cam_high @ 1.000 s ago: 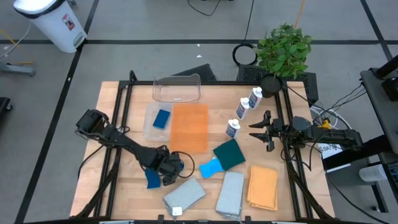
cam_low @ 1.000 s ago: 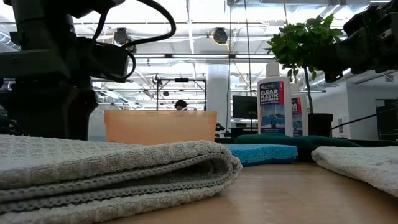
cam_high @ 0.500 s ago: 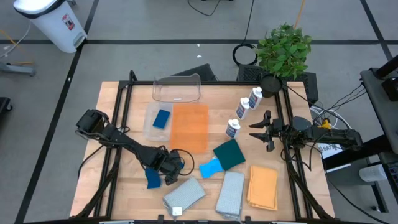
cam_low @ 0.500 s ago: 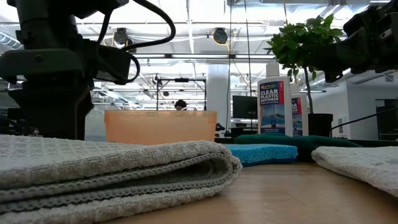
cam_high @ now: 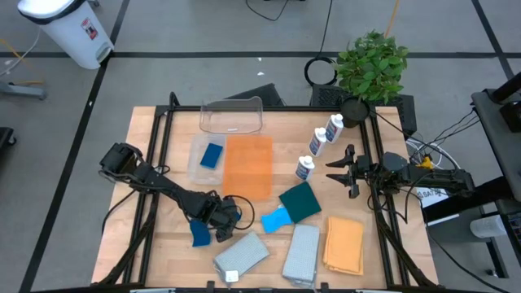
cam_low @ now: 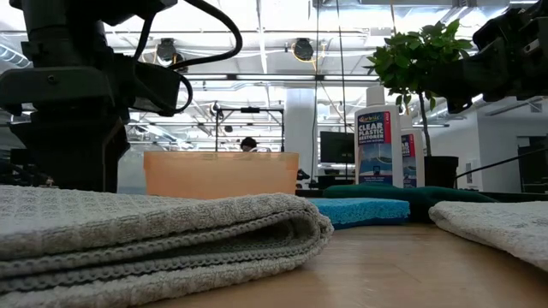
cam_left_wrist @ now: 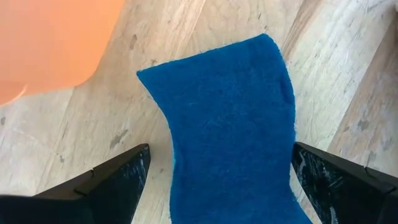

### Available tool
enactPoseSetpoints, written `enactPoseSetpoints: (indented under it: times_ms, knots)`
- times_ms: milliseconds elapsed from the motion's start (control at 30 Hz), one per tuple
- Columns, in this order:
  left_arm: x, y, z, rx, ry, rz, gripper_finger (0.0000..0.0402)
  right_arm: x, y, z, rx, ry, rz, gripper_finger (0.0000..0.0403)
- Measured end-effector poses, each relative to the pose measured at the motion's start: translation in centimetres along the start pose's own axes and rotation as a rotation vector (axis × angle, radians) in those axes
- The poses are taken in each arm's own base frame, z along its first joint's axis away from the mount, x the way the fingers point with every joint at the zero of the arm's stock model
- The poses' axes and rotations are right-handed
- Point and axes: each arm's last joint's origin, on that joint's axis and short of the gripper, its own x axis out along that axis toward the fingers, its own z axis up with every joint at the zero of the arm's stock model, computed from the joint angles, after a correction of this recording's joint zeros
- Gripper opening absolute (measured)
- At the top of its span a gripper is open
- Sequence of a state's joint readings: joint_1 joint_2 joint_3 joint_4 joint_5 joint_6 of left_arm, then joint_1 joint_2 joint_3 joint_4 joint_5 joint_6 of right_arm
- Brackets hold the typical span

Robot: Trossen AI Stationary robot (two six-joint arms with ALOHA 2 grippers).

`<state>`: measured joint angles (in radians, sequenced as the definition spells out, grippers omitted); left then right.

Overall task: Pick & Place Kitchen Items
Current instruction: Put the sponge into the white bin

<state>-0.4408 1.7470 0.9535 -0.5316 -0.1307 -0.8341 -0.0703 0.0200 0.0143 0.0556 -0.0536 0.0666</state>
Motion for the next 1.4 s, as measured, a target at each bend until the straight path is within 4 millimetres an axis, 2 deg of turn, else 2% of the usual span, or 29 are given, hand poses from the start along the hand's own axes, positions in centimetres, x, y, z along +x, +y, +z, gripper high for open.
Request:
enactPoseSetpoints:
  times_ms: [1067, 1200, 1400]
  knots:
    - [-0.06, 0.14, -0.13, -0.037, 0.016, 0.019, 0.0391, 0.0, 0.0, -0.01, 0.0, 0.0, 0.0, 0.0146]
    - [-0.06, 0.19, -0.15, -0.04, 0.018, 0.023, 0.0362, 0.0, 0.0, 0.0, 0.0, 0.0, 0.0, 0.0146]
    - [-0.03, 0.29, -0.15, -0.051, 0.01, 0.037, 0.0274, 0.0, 0.0, -0.01, 0.0, 0.0, 0.0, 0.0146]
